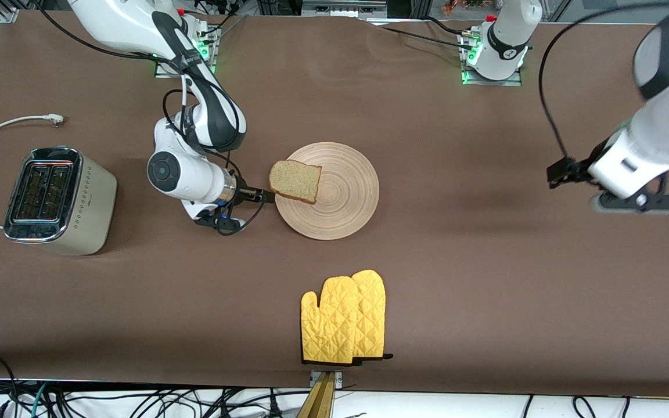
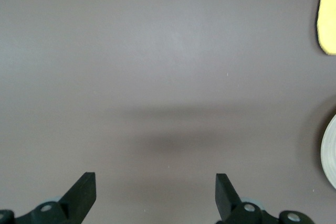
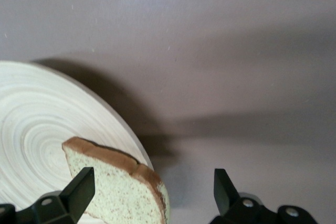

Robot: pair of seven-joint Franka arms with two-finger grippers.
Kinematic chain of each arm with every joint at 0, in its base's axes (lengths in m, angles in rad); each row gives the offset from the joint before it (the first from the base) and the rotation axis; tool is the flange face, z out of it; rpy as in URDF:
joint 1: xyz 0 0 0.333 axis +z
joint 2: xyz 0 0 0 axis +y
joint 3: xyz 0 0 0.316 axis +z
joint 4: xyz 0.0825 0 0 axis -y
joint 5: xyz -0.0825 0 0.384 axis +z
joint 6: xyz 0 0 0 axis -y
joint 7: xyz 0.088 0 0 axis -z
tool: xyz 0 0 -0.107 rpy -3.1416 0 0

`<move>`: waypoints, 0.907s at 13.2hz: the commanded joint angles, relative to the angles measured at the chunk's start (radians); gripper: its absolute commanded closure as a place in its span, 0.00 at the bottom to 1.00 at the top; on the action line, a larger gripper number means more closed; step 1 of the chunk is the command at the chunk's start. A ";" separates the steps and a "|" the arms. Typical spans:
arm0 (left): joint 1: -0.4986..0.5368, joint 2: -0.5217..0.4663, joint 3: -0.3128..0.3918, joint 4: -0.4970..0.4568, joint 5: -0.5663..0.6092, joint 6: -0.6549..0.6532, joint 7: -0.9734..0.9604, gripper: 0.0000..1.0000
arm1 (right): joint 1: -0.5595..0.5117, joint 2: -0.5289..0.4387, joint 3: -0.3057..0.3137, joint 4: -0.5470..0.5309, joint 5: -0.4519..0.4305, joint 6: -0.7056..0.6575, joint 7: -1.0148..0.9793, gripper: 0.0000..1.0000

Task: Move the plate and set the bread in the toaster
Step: 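Raise the left gripper off the plate while the right gripper reaches the bread, then grasp the bread slice on the plate with the right gripper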

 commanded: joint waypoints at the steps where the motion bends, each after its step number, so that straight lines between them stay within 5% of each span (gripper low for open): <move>1: -0.002 -0.107 0.009 -0.135 0.001 0.125 0.018 0.00 | -0.001 0.009 0.036 -0.031 0.024 0.021 0.005 0.00; 8: 0.022 -0.084 0.015 -0.075 -0.071 0.006 0.019 0.00 | -0.001 0.044 0.053 -0.035 0.047 0.010 0.005 0.01; 12: 0.016 -0.058 0.010 -0.048 -0.073 0.000 0.018 0.00 | -0.001 0.033 0.053 -0.028 0.047 -0.062 0.007 0.35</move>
